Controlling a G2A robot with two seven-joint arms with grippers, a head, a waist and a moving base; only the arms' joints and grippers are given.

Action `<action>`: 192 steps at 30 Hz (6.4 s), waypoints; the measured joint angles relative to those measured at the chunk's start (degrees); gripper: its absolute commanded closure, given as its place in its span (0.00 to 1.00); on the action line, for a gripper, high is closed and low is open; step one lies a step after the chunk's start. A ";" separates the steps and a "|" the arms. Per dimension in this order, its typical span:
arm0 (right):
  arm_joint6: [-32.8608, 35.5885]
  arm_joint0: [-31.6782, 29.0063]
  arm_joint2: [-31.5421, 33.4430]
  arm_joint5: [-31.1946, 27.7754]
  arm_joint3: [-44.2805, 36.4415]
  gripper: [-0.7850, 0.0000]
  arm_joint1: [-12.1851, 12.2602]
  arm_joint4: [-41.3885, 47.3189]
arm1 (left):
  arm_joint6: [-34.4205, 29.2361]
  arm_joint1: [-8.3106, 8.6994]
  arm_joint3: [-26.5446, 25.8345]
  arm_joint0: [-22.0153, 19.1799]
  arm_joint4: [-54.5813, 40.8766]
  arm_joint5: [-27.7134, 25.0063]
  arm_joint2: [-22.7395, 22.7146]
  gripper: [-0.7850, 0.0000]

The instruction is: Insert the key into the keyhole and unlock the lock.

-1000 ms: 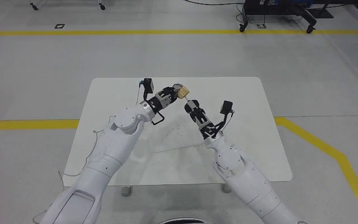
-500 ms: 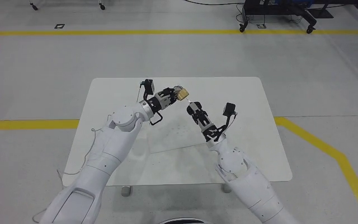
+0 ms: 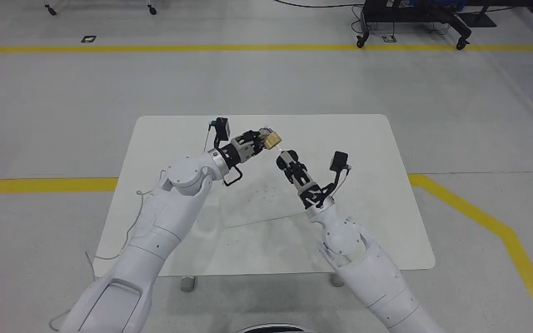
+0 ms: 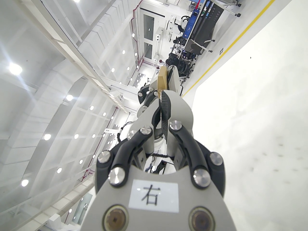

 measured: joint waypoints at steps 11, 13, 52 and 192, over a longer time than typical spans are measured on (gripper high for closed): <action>0.42 0.37 0.29 1.06 0.36 1.00 -0.52 -0.16 | -0.21 -0.20 0.17 -0.07 0.80 -0.05 -0.19 1.00; 0.58 0.40 0.34 1.08 0.38 1.00 -0.61 -0.28 | -0.27 -0.23 0.24 -0.12 1.02 -0.05 -0.21 1.00; 2.82 -0.47 1.60 3.23 -0.66 1.00 -1.67 -2.13 | -1.51 -0.64 0.03 -0.07 5.14 -1.40 -0.53 1.00; 19.66 -12.73 23.50 -2.79 -11.61 0.00 0.31 17.53 | -11.28 -1.07 2.55 -5.00 38.99 0.02 7.98 0.00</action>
